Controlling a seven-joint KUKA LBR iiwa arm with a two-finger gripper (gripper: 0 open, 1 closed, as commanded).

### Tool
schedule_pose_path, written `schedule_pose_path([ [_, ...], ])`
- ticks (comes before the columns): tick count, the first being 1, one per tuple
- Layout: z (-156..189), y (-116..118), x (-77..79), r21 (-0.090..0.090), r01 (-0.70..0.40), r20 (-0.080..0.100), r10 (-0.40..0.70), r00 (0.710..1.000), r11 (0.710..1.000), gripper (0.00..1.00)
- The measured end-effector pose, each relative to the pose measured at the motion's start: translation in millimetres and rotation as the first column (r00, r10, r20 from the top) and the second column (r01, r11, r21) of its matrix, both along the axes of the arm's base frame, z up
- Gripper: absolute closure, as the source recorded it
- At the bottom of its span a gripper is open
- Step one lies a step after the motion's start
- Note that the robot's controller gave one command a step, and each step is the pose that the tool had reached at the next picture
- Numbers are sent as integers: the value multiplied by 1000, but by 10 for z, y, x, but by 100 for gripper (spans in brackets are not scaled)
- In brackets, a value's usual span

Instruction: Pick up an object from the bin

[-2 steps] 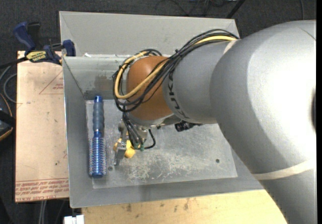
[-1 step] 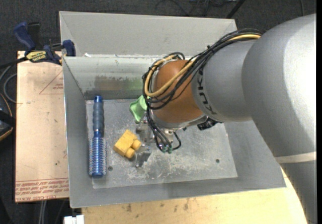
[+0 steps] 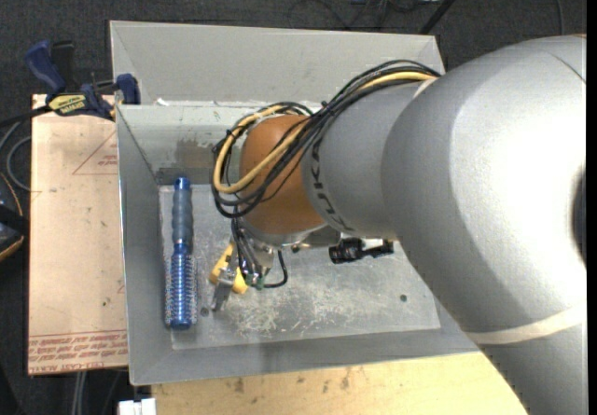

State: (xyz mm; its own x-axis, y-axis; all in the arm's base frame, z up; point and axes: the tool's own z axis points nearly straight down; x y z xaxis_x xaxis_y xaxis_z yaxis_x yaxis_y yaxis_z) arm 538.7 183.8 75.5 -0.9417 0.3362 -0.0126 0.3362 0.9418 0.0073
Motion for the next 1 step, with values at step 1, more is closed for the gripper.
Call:
schedule_pose_path([
  [1, 4, -658, 461, 4, -52, -3, 52, 999, 999, 0],
])
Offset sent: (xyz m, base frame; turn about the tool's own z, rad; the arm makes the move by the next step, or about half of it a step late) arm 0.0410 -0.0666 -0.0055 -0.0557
